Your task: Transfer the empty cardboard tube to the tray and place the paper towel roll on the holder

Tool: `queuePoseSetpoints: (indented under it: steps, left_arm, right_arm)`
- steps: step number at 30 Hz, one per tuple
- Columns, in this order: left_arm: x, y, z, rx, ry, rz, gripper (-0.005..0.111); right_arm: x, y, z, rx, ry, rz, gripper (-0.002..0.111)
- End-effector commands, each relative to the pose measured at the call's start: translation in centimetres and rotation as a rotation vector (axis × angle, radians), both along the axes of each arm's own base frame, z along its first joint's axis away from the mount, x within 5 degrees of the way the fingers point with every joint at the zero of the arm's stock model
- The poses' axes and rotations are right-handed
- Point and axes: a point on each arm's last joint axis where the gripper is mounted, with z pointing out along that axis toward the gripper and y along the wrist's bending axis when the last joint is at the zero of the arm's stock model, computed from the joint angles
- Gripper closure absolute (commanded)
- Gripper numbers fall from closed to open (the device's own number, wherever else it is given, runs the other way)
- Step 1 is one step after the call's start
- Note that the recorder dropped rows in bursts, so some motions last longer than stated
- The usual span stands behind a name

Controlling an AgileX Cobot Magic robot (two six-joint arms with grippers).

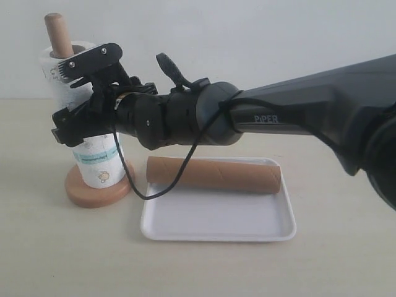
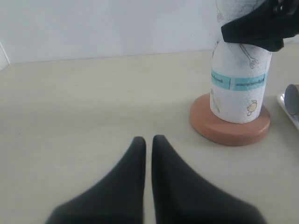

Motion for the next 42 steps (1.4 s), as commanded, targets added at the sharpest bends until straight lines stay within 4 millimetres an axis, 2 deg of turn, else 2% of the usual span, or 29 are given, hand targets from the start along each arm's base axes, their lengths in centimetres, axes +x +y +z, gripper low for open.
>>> queuePoseSetpoints:
  steps: [1,8,24,30,36,38,40,41,42]
  left_arm:
    - [0.0,0.0,0.0,-0.012,-0.012,-0.001,0.103]
    - [0.0,0.0,0.0,-0.012,-0.012,-0.001,0.103]
    - [0.0,0.0,0.0,-0.012,-0.012,-0.001,0.103]
    - [0.0,0.0,0.0,-0.012,-0.012,-0.001,0.103]
    - [0.0,0.0,0.0,-0.012,-0.012,-0.001,0.103]
    - [0.0,0.0,0.0,-0.012,-0.012,-0.001,0.103]
    - [0.0,0.0,0.0,-0.012,-0.012,-0.001,0.103]
    - [0.0,0.0,0.0,-0.012,-0.012,-0.001,0.103]
    - [0.0,0.0,0.0,-0.012,-0.012,-0.001,0.103]
  right_arm:
    - [-0.2,-0.3,2.4,0.031,-0.042,0.001,0.013]
    - [-0.8,-0.9,5.8,0.053,-0.084,0.016,0.013]
    - [-3.6,-4.0,16.1,0.178,-0.223,0.03,0.013]
    - [-5.3,-5.8,19.9,0.197,-0.251,0.055,0.013]
    - [-8.7,-9.1,24.8,0.199,-0.246,0.113,0.013]
    - [-10.0,-10.4,26.4,0.201,-0.247,0.132,0.018]
    - [-11.3,-11.6,27.4,0.175,-0.236,0.159,0.046]
    - [-11.8,-12.1,27.8,0.137,-0.248,0.17,0.067]
    - [-12.1,-12.5,27.8,0.095,-0.247,0.182,0.082]
